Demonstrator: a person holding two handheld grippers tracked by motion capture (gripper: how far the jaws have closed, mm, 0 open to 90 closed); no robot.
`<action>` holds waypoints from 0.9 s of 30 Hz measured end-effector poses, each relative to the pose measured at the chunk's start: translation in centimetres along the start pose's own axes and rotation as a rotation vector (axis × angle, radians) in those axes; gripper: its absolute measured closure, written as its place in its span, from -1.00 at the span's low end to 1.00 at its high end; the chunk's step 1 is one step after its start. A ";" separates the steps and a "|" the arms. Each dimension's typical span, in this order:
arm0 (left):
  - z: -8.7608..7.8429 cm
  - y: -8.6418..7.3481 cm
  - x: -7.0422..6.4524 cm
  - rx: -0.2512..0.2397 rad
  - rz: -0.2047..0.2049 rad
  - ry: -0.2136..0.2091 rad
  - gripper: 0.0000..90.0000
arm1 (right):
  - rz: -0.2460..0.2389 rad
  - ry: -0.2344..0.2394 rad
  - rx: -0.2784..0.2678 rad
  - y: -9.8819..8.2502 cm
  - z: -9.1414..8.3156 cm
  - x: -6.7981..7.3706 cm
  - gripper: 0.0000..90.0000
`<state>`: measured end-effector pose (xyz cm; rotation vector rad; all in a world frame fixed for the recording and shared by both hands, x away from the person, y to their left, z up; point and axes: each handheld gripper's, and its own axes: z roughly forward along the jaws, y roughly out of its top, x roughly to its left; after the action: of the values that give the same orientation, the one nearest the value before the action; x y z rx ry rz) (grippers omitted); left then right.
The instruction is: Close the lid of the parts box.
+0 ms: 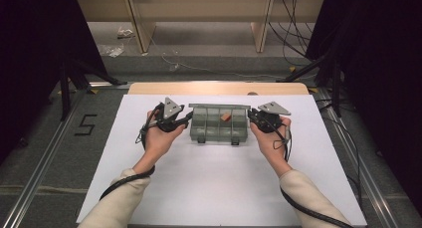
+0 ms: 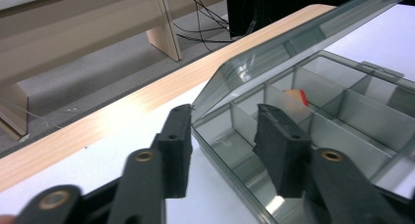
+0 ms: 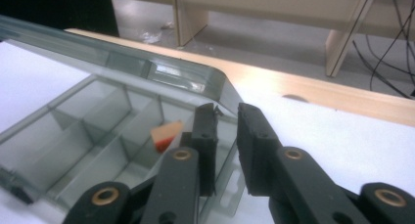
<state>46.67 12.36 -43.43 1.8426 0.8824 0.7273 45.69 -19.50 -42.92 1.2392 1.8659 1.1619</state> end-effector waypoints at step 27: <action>-0.6 -0.8 -1.1 0.152 -0.041 -0.113 -0.73 | -0.045 0.160 0.124 -1.5 -0.4 -0.5 -0.24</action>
<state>45.41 12.01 -44.11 1.9726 0.9198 0.5375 44.96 -20.41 -44.11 1.1939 2.1010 1.1665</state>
